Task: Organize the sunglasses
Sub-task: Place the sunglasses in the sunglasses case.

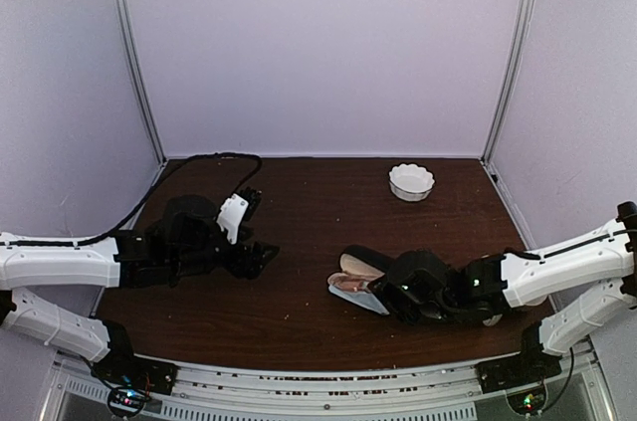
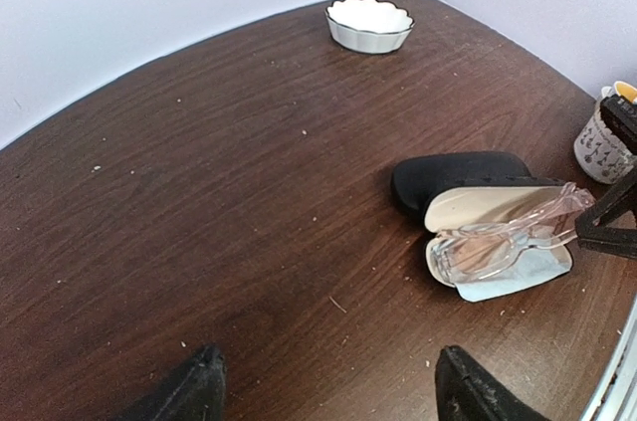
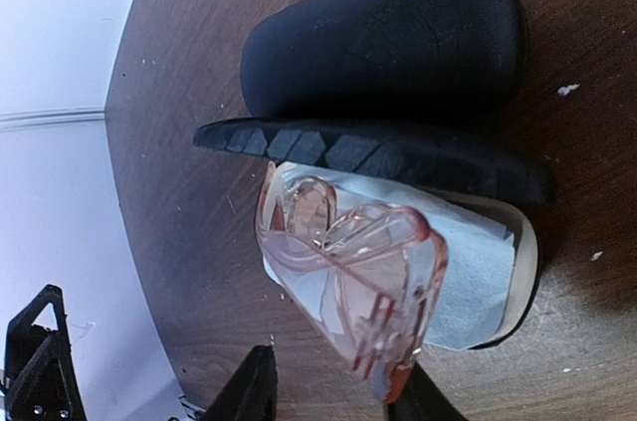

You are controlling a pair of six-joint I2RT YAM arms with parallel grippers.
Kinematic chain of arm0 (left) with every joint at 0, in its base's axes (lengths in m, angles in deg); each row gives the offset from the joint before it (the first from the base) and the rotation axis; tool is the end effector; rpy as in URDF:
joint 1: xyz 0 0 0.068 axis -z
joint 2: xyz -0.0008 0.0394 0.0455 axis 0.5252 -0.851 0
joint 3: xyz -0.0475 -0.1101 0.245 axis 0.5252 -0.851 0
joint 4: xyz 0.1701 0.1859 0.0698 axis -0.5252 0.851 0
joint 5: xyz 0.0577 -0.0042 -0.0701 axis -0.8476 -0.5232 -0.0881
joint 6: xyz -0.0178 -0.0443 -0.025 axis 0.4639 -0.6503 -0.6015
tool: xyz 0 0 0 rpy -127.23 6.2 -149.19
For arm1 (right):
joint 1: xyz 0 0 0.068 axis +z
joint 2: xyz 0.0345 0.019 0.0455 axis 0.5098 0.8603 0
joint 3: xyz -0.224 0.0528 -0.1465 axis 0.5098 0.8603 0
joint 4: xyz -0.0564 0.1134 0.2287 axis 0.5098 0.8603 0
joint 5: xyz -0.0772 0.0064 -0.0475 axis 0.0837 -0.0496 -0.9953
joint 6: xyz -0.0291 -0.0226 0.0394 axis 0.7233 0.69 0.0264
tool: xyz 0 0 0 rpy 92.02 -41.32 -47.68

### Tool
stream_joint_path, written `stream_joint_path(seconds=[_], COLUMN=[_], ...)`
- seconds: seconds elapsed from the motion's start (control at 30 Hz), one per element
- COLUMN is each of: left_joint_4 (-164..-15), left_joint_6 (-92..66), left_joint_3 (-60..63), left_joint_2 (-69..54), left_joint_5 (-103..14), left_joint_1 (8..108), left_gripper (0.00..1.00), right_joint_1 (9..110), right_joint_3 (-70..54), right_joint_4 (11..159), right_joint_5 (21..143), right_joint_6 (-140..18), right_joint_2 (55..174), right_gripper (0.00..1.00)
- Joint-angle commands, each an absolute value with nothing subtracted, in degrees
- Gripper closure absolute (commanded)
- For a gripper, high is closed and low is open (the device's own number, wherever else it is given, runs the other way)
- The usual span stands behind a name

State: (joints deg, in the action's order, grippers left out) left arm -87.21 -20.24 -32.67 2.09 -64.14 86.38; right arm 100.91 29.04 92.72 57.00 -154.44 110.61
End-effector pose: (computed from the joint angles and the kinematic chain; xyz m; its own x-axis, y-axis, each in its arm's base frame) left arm 0.1520 -0.2023 0.2400 -0.4854 0.1385 -0.8633 0.5750 0.7943 -0.1959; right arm 0.0988 0.2442 0.1865 -0.7724 0.6289 -0.0887 0.3922 0.5821 0.7123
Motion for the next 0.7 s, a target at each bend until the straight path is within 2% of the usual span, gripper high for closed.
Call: stream_joint_path(seconds=[0.0,0.1,0.3,0.5,0.67], left_joint_4=[-88.92,-88.48,-86.07,-82.81,-82.71], left_joint_6=[-21.1,-23.22,-27.24,-32.19,-38.39], left_joint_3=[-31.36,-30.45,-27.4,-24.28,-23.81], left_joint_2=[1.21,-0.72,-4.58,-8.82,-11.63], left_joint_5=[-60.21,-57.6,-55.29,-53.97,-50.43], left_joint_1=[86.0,86.17,87.94,90.59,91.72], left_gripper=[0.25,0.27,0.28,0.34,0.42], right_joint_1=[100.63,100.66,100.36,99.24,94.8], right_joint_3=[28.91,28.85,28.78,26.31,19.39], right_joint_4=[96.77,97.38,95.57,97.19,103.64], right_joint_5=[58.98,60.91,66.07,68.94,69.84], right_joint_6=[-152.01,-149.92,-144.45,-135.84,-118.57], right_joint_2=[108.05,107.15,106.42,105.67,104.65], right_gripper=[0.59,0.51,0.43,0.42,0.46])
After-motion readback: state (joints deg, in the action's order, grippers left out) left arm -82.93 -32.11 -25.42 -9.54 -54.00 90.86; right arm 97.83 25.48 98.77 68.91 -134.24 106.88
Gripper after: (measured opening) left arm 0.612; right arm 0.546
